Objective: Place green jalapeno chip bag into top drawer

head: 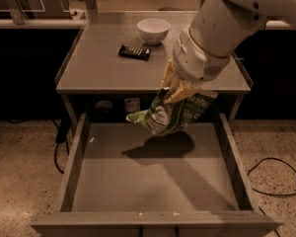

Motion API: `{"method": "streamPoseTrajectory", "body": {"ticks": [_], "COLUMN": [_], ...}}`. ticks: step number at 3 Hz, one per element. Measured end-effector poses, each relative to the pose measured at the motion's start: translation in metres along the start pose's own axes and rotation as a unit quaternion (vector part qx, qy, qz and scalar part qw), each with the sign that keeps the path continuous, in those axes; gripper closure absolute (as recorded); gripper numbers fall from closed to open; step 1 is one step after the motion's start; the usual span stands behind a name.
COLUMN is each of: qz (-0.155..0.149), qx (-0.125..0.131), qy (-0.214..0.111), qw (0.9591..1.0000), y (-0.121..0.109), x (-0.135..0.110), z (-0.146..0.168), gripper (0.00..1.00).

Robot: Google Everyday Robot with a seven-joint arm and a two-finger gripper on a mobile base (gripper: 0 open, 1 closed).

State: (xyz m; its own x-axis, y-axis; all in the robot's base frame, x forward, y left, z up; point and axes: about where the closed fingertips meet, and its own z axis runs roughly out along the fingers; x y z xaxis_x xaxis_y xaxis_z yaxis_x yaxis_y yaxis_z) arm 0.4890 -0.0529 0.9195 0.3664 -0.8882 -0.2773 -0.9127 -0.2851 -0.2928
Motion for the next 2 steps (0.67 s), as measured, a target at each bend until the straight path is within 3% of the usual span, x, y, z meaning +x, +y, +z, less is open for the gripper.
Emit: {"method": "streamPoseTrajectory", "body": {"ticks": [2], "qz": [-0.013], "qx": [0.029], "qy": [0.005], "qw": [0.9995], "y": [0.011], "x": [0.010], "z": [0.042], "gripper": [1.00]}}
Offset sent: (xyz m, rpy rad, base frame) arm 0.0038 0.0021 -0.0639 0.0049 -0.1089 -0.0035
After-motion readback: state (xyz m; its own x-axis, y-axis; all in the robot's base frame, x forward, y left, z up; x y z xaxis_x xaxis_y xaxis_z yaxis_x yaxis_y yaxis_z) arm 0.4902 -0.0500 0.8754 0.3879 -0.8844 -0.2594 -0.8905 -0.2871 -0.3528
